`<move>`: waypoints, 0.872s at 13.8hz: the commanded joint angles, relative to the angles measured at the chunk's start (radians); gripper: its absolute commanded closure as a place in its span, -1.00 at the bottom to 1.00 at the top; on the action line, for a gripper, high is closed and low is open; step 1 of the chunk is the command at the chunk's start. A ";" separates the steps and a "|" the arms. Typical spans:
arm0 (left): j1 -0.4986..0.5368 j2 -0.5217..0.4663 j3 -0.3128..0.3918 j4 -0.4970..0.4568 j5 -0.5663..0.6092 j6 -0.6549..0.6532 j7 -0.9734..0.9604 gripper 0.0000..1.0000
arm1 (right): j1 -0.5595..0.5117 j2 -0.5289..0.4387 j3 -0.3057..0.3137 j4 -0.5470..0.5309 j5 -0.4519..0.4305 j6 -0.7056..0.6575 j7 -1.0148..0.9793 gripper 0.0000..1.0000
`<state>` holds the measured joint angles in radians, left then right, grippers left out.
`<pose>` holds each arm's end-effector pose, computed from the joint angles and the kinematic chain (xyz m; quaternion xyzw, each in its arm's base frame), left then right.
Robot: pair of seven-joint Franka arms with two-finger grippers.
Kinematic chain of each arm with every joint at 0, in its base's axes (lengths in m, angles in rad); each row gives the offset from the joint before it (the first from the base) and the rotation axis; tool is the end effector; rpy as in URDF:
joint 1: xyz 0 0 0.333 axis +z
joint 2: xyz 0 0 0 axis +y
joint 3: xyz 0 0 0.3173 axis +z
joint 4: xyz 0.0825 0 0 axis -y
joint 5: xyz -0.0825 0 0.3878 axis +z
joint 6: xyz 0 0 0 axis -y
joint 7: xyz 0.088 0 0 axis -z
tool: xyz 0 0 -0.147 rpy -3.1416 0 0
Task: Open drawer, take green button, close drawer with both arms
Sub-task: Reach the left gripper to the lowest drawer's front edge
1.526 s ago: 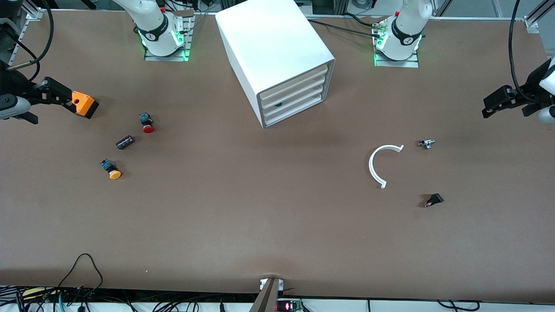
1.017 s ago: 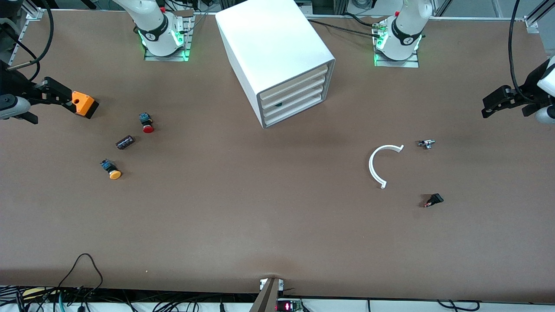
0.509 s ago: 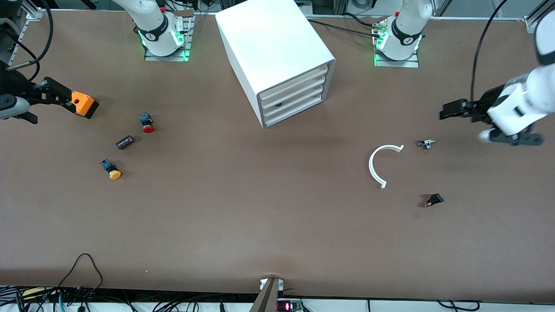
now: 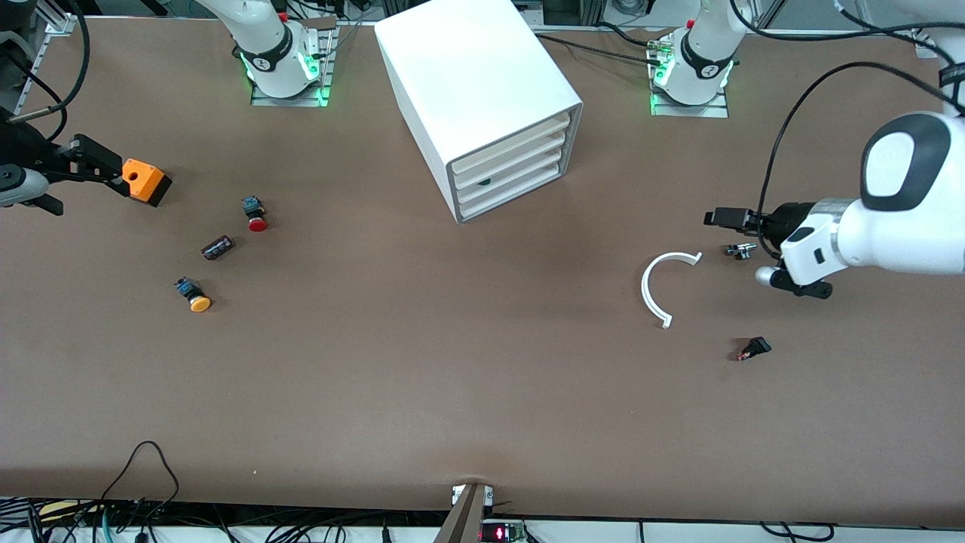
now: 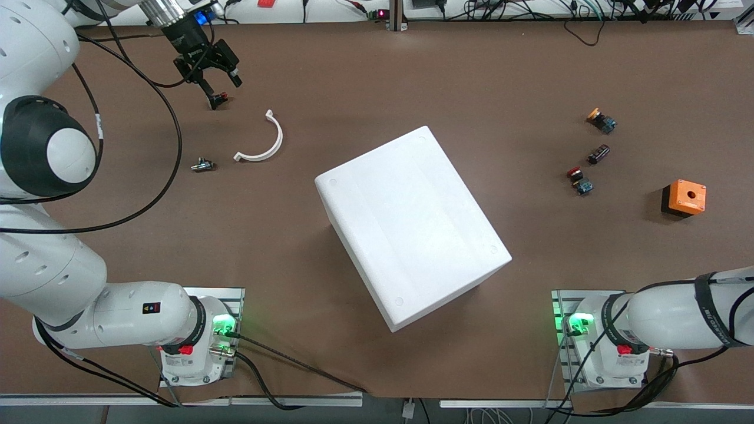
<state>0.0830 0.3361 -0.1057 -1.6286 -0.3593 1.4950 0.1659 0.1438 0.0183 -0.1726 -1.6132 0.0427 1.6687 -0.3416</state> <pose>0.5870 -0.0624 0.3737 0.9521 -0.0630 -0.2136 0.2096 0.5737 -0.0099 0.5642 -0.9877 -0.1541 -0.0220 0.0159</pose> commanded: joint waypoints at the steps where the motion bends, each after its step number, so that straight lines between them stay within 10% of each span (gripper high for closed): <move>1: -0.014 0.050 0.004 -0.005 -0.065 -0.012 0.108 -0.98 | -0.001 0.008 0.002 0.027 -0.015 -0.017 0.009 -1.00; 12: -0.069 0.288 -0.124 -0.154 -0.440 0.140 0.533 -0.64 | 0.002 0.009 0.005 0.027 -0.015 -0.021 0.010 -1.00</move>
<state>0.0104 0.6183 -0.1916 -1.7354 -0.7502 1.5832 0.6072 0.1448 0.0184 -0.1710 -1.6127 0.0420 1.6684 -0.3416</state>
